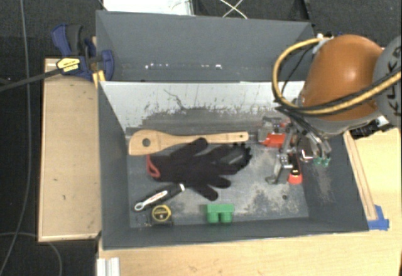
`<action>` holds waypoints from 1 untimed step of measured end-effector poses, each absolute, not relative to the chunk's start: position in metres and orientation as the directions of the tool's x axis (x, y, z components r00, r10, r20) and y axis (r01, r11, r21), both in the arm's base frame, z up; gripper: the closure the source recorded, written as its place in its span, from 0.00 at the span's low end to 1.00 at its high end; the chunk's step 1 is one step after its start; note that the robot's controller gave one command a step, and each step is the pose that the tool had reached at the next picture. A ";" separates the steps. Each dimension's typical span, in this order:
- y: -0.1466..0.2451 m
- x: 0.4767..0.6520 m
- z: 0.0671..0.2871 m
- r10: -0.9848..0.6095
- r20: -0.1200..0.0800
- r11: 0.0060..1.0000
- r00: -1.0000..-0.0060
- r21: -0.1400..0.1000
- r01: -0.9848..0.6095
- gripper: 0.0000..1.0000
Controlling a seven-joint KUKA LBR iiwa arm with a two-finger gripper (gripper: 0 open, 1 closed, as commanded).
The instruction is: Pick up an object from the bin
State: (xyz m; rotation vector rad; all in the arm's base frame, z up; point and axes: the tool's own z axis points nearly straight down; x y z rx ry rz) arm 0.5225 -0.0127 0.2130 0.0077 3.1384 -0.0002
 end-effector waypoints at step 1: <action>-0.013 0.523 0.213 0.005 -0.003 1.000 -1.000 0.000 0.005 0.00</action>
Offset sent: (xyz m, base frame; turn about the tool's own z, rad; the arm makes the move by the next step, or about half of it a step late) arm 0.0050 0.0170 -0.0733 0.0473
